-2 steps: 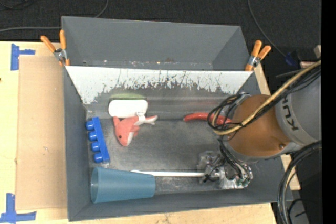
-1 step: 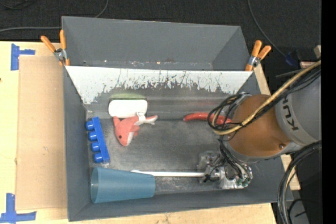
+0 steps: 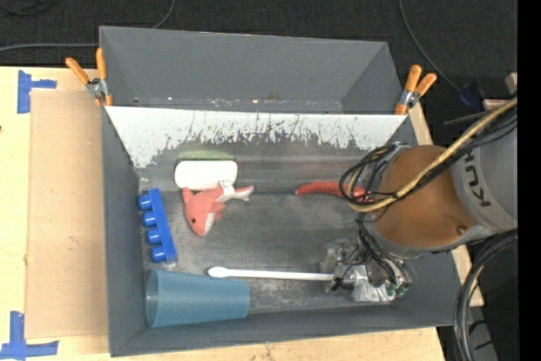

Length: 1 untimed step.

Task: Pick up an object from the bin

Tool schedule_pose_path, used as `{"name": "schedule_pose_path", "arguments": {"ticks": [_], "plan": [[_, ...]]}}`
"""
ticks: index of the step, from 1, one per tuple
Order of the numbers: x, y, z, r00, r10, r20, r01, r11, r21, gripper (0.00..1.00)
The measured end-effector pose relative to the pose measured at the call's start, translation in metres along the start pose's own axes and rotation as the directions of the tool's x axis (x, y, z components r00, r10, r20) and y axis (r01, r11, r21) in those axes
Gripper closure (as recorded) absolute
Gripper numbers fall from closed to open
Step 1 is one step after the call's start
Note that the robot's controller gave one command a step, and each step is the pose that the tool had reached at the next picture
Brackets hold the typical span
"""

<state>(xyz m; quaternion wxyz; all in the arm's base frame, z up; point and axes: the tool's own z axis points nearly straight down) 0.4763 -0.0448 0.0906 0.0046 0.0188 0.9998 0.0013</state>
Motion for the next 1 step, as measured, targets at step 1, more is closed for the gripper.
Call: {"name": "schedule_pose_path", "arguments": {"ticks": [1], "plan": [[0.0010, 0.0006, -0.0410, 1.000, 0.000, -0.006, 0.000, 1.000, 0.000, 1.00]]}}
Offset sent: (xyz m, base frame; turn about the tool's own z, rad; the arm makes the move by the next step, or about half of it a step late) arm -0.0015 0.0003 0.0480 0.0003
